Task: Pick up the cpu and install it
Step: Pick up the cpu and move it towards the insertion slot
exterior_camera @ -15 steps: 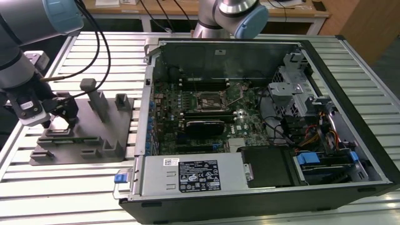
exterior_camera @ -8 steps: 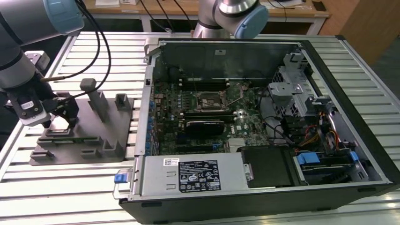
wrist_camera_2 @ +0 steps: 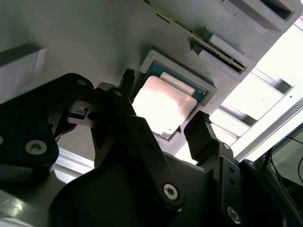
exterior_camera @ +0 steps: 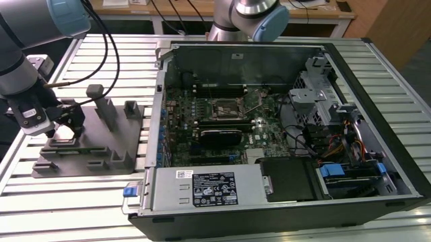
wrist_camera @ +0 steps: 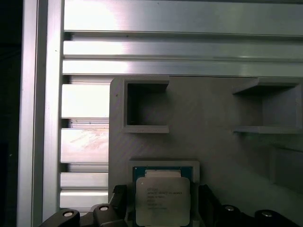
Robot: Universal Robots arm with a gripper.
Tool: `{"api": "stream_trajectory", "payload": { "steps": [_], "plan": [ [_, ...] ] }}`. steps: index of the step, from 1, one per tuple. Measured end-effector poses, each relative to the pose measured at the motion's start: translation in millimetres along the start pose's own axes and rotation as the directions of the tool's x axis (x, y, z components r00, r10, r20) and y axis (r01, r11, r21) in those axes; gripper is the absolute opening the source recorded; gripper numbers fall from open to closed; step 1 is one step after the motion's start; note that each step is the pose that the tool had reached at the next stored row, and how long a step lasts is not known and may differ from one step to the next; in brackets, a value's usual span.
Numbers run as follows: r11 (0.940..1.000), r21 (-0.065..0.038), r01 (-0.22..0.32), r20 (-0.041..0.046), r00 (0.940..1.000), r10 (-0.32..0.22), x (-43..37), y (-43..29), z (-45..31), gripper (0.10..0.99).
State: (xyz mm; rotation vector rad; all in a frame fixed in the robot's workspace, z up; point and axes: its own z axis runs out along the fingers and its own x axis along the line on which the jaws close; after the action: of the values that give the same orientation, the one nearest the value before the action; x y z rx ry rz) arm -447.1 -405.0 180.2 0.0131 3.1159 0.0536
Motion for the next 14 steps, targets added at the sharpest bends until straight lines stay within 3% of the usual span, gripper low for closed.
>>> {"api": "stream_trajectory", "payload": {
  "steps": [3, 4, 14],
  "plan": [
    [1.0000, 0.000, 0.000, 0.0000, 1.0000, 0.000, 0.0, 0.0, 0.0, 0.690],
    [1.0000, 0.000, 0.000, 0.0000, 1.0000, 0.000, 0.0, 0.0, 0.0, 0.620],
    [1.0000, 0.000, 0.000, 0.0001, 1.0000, 0.000, 0.0, 0.0, -1.2, 0.620]
  ]
}}
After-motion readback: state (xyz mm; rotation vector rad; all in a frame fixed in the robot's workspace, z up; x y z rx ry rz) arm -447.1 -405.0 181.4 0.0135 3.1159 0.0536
